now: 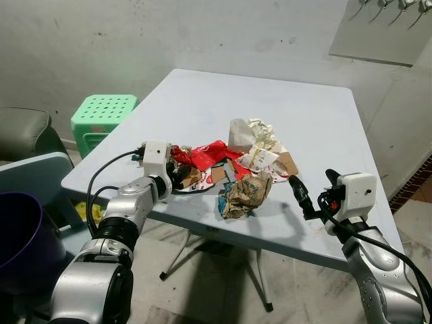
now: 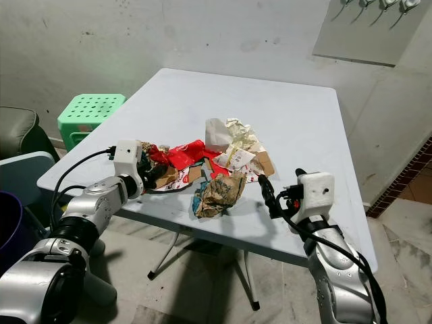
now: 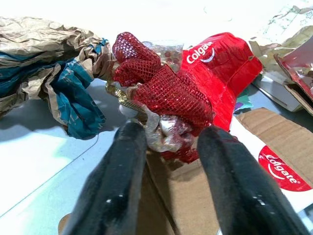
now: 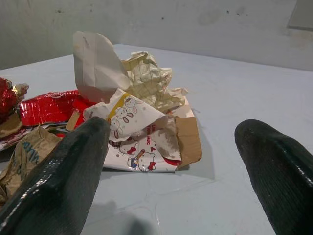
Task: Picking trash to rubbish bin
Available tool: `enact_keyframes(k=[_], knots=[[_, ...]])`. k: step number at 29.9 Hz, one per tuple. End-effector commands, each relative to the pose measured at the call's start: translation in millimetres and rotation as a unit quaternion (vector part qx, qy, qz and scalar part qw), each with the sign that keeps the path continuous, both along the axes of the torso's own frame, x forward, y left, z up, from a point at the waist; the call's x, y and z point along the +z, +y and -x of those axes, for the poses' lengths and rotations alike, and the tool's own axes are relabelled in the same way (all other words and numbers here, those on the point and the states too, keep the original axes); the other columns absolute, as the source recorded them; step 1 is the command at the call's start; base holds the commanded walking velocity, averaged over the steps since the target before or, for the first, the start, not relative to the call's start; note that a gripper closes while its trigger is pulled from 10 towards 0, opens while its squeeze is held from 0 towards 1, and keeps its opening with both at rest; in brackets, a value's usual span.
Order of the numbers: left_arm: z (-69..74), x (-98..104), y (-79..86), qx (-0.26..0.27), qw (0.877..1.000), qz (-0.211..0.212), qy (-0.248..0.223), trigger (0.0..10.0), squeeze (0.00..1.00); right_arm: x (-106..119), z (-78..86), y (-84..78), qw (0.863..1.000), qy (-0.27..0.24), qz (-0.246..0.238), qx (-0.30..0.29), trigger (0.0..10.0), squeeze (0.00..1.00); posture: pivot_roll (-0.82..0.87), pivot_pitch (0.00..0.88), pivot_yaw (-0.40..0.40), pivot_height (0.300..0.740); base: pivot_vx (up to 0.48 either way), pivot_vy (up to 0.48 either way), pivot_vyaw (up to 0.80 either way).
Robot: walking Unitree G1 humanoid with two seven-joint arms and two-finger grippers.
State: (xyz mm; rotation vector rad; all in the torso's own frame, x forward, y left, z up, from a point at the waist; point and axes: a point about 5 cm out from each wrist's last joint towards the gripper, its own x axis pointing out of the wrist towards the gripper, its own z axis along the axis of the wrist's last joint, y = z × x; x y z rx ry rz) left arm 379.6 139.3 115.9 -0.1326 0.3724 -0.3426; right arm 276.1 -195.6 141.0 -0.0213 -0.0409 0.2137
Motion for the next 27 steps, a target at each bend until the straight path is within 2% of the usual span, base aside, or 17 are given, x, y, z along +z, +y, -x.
enact_keyframes(k=[1, 14, 21, 27], knots=[[-1.2, 5, 3.2, 0.002, 1.000, 0.002, -0.009, 0.0, 0.00, 1, -1.2, -2.5, 1.000, 0.001, 0.000, -0.001, 10.0, 0.00, -0.12, 0.000, 0.010, 0.740, 0.000, 0.000, 0.00], [-2.8, 11, 3.0, 0.002, 1.000, 0.011, -0.020, 0.0, 0.00, 3, -8.3, -1.9, 1.000, -0.004, 0.000, 0.002, 10.0, 0.00, -0.11, 0.000, 0.004, 0.740, 0.000, 0.000, 0.00], [-9.8, 40, 1.9, 0.010, 0.996, 0.055, -0.076, 0.0, 0.00, 8, -19.7, -1.3, 1.000, -0.018, -0.003, 0.001, 10.0, 0.00, -0.09, 0.000, -0.004, 0.740, 0.000, 0.000, 0.00], [-8.6, 46, 2.1, 0.016, 0.993, 0.071, -0.097, 0.0, 0.00, 10, -24.3, 0.5, 1.000, -0.024, -0.006, 0.003, 10.0, 0.00, -0.08, 0.000, -0.010, 0.740, 0.000, 0.000, 0.00]])
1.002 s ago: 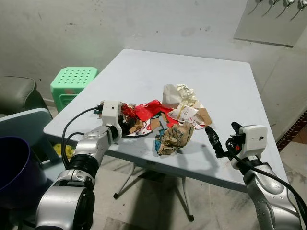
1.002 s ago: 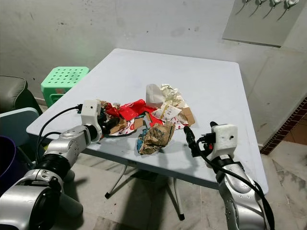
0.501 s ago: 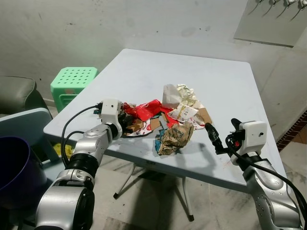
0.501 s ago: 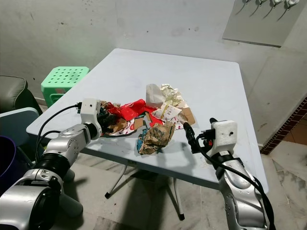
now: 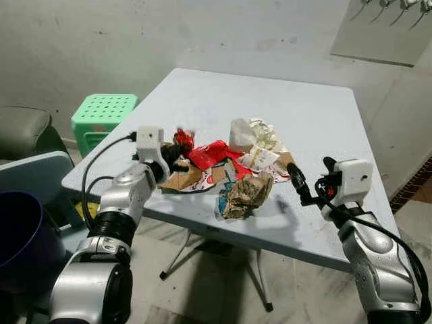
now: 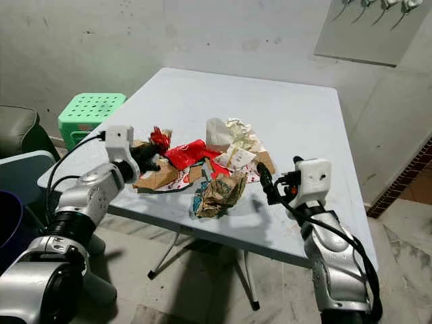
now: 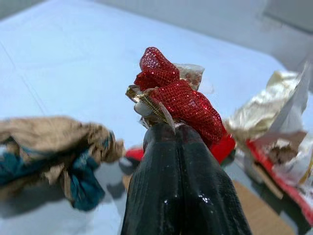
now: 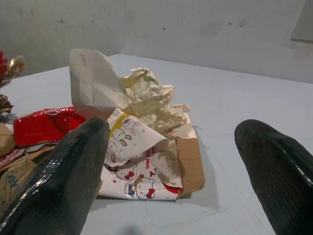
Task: Picking trash to rubbish bin
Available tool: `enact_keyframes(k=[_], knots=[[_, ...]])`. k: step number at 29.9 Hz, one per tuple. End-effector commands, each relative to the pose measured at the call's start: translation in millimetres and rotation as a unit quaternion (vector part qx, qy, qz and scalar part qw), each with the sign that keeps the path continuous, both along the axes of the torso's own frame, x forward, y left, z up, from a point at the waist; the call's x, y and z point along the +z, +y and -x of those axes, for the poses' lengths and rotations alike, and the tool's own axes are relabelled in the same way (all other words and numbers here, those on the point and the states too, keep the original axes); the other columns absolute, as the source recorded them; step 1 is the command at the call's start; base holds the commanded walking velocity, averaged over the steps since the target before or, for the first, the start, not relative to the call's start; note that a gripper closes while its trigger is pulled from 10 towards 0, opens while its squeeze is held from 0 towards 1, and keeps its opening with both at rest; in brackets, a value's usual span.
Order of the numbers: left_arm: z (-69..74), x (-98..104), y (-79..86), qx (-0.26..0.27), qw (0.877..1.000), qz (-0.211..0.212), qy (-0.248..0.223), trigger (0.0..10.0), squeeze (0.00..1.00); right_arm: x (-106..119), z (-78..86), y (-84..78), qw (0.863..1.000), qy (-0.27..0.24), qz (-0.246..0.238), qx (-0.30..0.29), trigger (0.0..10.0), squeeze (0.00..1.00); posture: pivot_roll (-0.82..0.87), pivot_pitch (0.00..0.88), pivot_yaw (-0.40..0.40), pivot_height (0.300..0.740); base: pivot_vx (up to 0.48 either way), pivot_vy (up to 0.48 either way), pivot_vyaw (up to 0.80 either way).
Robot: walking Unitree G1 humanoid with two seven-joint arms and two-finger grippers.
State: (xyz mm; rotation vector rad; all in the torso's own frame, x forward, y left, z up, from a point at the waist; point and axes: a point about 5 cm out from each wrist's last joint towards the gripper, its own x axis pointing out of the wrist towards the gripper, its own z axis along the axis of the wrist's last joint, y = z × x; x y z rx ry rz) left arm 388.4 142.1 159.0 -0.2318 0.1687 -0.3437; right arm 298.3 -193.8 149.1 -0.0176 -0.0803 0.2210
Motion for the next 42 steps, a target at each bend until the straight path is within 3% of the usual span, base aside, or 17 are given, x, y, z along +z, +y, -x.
enact_keyframes(k=[1, 11, 12, 13, 21, 29, 42], knots=[[1.8, 3, -1.0, 0.000, 1.000, 0.014, -0.014, 0.0, 0.00, 2, -3.5, -0.9, 1.000, -0.006, -0.002, 0.000, 10.0, 0.00, -0.08, 0.000, -0.012, 0.740, 0.000, 0.000, 0.00], [16.4, 3, -1.7, 0.000, 0.997, 0.015, -0.071, 0.0, 0.00, 0, -6.5, 1.9, 1.000, -0.019, -0.013, -0.013, 10.0, 0.00, -0.07, 0.000, -0.014, 0.740, 0.000, 0.000, 0.00], [17.8, 2, -1.7, 0.002, 0.997, 0.015, -0.073, 0.9, 0.00, -1, -6.2, 1.4, 1.000, -0.020, -0.015, -0.018, 10.0, 0.00, -0.07, 0.000, -0.014, 0.740, 0.000, 0.000, 0.00], [19.4, 0, -1.2, 0.006, 0.997, 0.009, -0.074, 10.0, 0.00, -2, -5.5, 1.2, 0.999, -0.022, -0.020, -0.023, 10.0, 0.00, -0.07, 0.000, -0.014, 0.740, 0.000, 0.000, 0.00], [40.2, -10, 3.5, 0.043, 0.984, -0.096, -0.146, 10.0, 0.00, -13, -0.6, -3.6, 0.996, -0.020, -0.028, -0.084, 10.0, 0.00, -0.06, 0.000, -0.014, 0.740, 0.000, 0.000, 0.00], [46.2, -14, 8.5, 0.082, 0.986, -0.057, -0.137, 10.0, 0.00, -16, 2.0, -3.3, 0.993, -0.023, -0.040, -0.105, 10.0, 0.00, -0.04, 0.000, -0.028, 0.740, 0.000, 0.000, 0.00], [51.6, -15, 23.9, 0.128, 0.975, -0.083, -0.162, 10.0, 0.00, -17, -1.0, -3.3, 0.992, -0.030, -0.017, -0.125, 10.0, 0.00, -0.03, 0.000, -0.034, 0.740, 0.000, 0.000, 0.00]])
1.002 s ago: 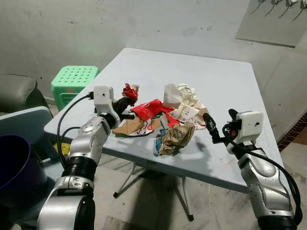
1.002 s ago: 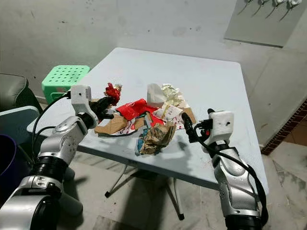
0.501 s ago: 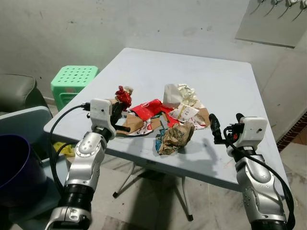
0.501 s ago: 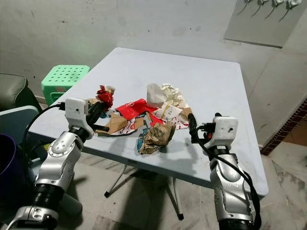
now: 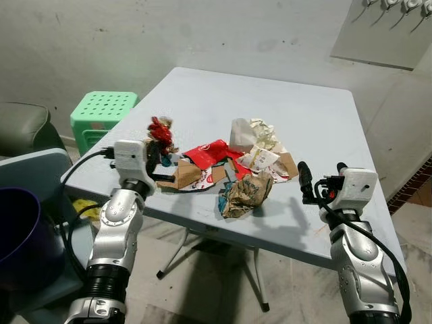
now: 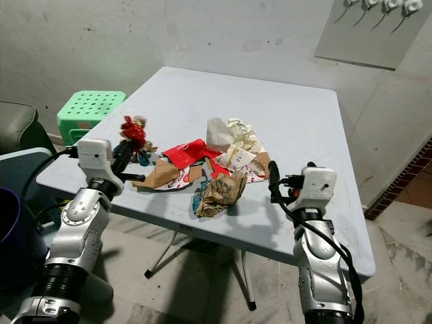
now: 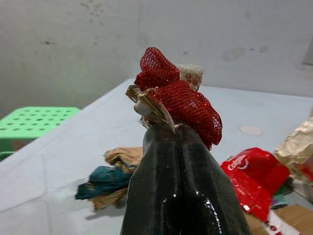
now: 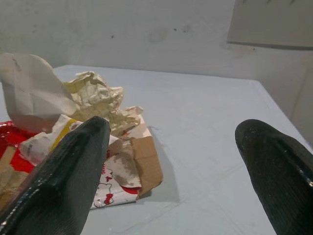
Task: Picking trash to rubbish bin
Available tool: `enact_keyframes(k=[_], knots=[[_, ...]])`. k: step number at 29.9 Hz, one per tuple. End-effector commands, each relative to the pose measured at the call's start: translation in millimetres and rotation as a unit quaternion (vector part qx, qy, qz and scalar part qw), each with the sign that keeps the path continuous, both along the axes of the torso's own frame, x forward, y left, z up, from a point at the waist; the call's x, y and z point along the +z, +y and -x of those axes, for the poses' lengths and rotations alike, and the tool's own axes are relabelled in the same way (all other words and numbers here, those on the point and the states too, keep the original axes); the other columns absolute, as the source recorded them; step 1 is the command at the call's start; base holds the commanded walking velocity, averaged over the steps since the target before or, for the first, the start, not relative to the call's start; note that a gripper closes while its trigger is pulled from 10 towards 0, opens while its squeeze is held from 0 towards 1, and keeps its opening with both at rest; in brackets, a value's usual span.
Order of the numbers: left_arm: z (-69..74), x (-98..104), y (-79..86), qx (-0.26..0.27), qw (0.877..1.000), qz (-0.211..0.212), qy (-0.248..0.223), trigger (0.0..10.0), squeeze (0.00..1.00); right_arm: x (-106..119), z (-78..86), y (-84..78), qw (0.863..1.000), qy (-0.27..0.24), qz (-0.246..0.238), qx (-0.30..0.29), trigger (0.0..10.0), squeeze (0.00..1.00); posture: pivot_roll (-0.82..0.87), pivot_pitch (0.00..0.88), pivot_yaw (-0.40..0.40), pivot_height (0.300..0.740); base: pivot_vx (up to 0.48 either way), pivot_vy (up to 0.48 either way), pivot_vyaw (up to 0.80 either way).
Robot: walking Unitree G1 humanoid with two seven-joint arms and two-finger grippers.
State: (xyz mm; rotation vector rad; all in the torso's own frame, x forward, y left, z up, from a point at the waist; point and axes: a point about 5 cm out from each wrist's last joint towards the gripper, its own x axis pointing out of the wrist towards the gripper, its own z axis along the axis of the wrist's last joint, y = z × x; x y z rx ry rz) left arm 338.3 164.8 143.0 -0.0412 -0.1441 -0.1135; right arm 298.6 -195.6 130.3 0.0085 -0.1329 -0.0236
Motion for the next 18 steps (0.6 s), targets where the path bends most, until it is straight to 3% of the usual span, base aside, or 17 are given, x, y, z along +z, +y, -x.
enact_keyframes(k=[1, 10, 18], knots=[[2.4, 1, 1.1, 0.005, 1.000, -0.006, -0.006, 10.0, 0.00, 1, -0.3, -1.4, 1.000, -0.004, 0.007, -0.004, 10.0, 0.00, -0.03, 0.000, -0.034, 0.740, 0.000, 0.000, 0.00], [19.7, -4, -3.7, -0.006, 1.000, 0.008, -0.020, 10.0, 0.00, -5, 16.4, -0.6, 1.000, -0.003, 0.025, 0.005, 10.0, 0.00, -0.04, 0.000, -0.029, 0.740, 0.000, 0.000, 0.00], [24.5, -5, -3.8, -0.008, 1.000, 0.020, -0.020, 10.0, 0.00, -5, 19.9, 1.8, 0.999, -0.005, 0.035, 0.005, 10.0, 0.00, -0.04, 0.000, -0.028, 0.740, 0.000, 0.000, 0.00]])
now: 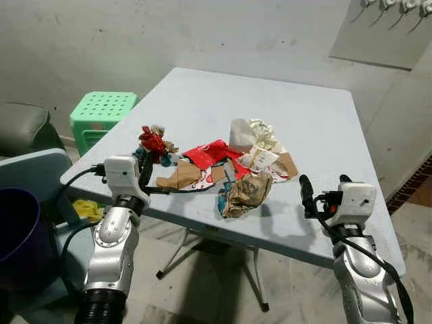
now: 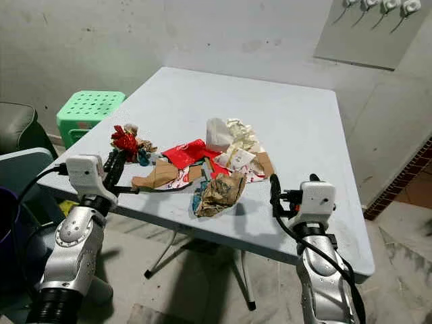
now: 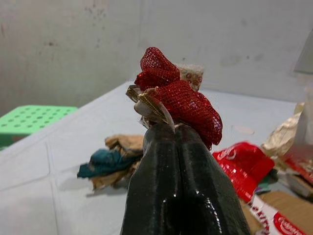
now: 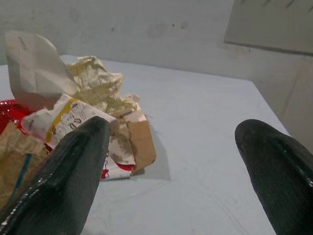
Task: Picking trash to rubbish bin
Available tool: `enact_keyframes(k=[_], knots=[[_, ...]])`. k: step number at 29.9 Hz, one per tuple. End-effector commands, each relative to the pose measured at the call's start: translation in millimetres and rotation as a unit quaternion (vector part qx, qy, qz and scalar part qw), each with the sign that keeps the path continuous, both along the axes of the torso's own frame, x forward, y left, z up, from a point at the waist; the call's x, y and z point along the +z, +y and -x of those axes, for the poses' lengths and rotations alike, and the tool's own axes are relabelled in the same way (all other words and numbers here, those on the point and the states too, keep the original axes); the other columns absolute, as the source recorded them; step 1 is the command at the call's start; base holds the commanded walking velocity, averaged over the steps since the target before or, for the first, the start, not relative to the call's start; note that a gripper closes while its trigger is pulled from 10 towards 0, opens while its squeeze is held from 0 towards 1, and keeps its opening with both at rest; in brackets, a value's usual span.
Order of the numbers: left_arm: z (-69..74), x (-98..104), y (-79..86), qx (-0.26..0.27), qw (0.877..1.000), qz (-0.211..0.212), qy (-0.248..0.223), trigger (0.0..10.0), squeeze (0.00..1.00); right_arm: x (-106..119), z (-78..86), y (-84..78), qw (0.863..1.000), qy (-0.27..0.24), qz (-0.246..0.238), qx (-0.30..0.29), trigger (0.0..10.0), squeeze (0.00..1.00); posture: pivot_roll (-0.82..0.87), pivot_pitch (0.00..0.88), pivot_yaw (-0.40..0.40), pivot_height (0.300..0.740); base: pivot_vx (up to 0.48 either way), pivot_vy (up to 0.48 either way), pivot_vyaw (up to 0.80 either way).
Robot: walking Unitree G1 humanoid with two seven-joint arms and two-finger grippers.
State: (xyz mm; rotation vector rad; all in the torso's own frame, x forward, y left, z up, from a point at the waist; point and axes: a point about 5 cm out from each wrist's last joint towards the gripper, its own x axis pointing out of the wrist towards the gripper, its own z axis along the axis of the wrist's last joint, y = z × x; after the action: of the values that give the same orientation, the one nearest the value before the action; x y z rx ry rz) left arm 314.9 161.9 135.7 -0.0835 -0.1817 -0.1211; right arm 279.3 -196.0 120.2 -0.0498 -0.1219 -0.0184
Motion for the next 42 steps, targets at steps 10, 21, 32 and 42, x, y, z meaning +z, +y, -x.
enact_keyframes(k=[10, 21, 32, 42], knots=[[0.4, 3.5, 2.5, -0.005, 1.000, 0.005, 0.002, 10.0, 0.00, 4.0, 0.7, 2.1, 1.000, -0.009, 0.009, 0.004, 10.0, 0.00, -0.04, 0.000, -0.024, 0.740, 0.000, 0.000, 0.00], [-0.1, 4.0, 5.9, -0.004, 1.000, -0.006, 0.007, 10.0, 0.00, 3.3, 1.7, 0.3, 1.000, -0.003, 0.018, 0.008, 10.0, 0.00, -0.03, 0.000, -0.028, 0.740, 0.000, 0.000, 0.23], [1.3, 2.5, 2.8, -0.007, 1.000, -0.006, 0.011, 10.0, 0.00, 2.1, 1.8, -0.5, 1.000, 0.002, 0.022, 0.013, 10.0, 0.00, -0.03, 0.000, -0.033, 0.740, 0.000, 0.000, 0.80], [-0.2, 1.8, 4.4, -0.005, 1.000, 0.008, 0.020, 10.0, 0.00, 4.0, 0.8, 0.5, 1.000, -0.005, 0.000, 0.021, 10.0, 0.00, -0.03, 0.000, -0.036, 0.740, 0.000, 0.102, 0.72]])
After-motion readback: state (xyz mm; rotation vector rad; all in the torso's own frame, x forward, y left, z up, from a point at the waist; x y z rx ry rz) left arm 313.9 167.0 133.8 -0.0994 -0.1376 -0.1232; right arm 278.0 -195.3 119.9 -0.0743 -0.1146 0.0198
